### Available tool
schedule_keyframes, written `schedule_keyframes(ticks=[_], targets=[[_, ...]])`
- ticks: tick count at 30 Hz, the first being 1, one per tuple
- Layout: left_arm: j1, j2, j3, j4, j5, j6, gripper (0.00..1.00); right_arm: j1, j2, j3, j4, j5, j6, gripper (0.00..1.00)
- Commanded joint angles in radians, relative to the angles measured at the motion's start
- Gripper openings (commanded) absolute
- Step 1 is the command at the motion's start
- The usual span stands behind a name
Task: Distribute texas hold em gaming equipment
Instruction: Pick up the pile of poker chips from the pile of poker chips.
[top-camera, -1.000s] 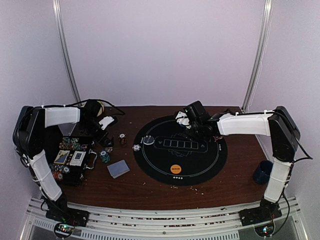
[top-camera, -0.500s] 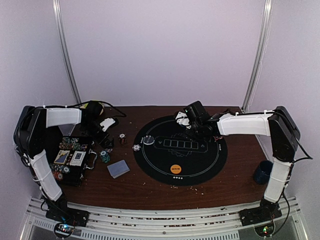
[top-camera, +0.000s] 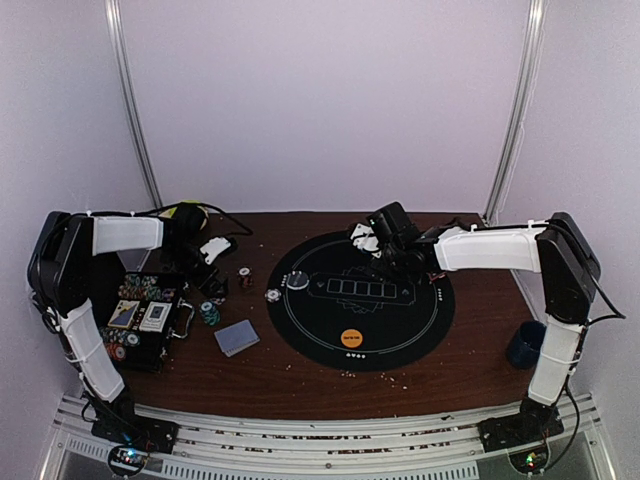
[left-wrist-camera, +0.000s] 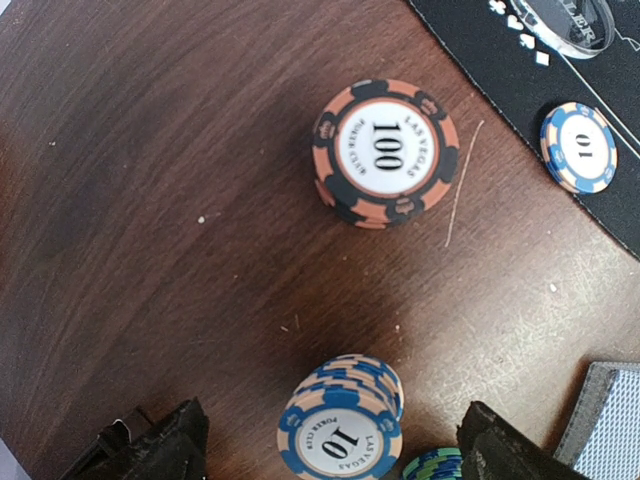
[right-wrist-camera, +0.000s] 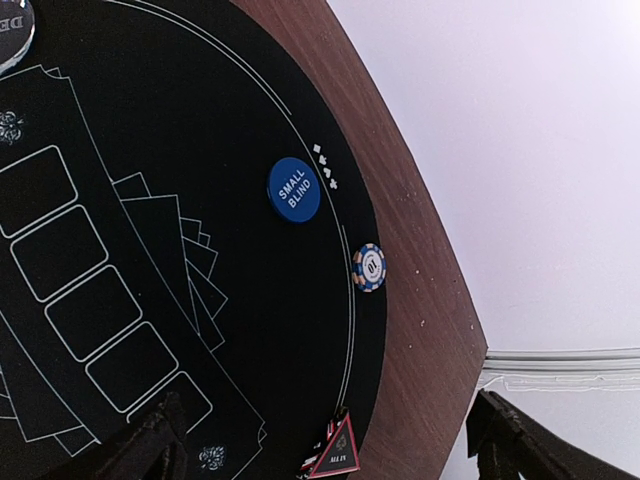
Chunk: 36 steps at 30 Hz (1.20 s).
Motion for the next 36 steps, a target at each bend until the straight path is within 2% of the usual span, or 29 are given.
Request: schedule_keyframes(ticks=[1,27,36], targets=[[-0.001,0.015,-0.007,0.027,0.016,0.003,0.89,0.007,-0.002,-0.011,0.022,0.032,0.003,1.0],[-0.012,0.018,-0.011,0.031,-0.01,0.001,0.74,0.01,0.005,-0.014,0.026,0.038,-0.002,1.0],[-0.012,0.016,-0.016,0.026,-0.013,0.005,0.73,0.011,0.004,-0.017,0.031,0.042,-0.005,1.0]])
